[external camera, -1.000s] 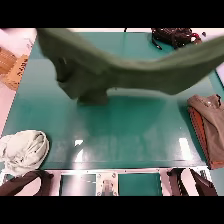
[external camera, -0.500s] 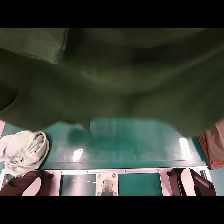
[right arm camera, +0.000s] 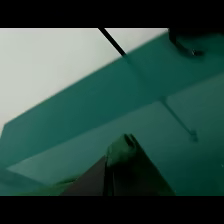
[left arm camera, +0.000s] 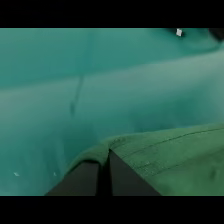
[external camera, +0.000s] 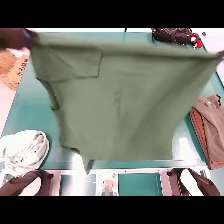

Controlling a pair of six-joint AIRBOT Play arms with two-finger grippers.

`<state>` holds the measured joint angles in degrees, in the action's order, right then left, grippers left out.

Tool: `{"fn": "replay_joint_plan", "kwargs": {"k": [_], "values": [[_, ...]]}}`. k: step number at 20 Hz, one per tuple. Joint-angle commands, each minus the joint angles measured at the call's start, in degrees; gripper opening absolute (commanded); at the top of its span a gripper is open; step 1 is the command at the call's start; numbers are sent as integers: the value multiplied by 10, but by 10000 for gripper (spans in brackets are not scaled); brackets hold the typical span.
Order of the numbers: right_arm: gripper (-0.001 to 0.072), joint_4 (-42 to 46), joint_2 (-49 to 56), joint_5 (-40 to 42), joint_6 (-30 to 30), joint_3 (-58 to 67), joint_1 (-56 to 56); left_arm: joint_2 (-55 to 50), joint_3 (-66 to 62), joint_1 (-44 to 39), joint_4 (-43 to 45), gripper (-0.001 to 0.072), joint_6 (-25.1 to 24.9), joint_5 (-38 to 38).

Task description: Fold the shirts.

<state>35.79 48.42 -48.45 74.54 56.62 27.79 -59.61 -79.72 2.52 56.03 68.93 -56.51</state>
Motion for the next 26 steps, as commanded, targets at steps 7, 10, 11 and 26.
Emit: {"fn": "replay_joint_plan", "kwargs": {"k": [7, 10, 11, 26], "values": [[18, -7, 380, 118, -32, 63, -80, -299, 38, 1, -129, 26, -61, 137], [18, -20, 444, 118, -32, 151, -80, -333, -20, 1, -150, 26, -79, 169], [18, -26, 458, 118, -32, 178, -80, -343, -38, 1, -151, 26, -79, 175], [15, 100, 523, 13, 55, 287, -91, -387, -88, 1, 3, 26, -43, 119]]}}
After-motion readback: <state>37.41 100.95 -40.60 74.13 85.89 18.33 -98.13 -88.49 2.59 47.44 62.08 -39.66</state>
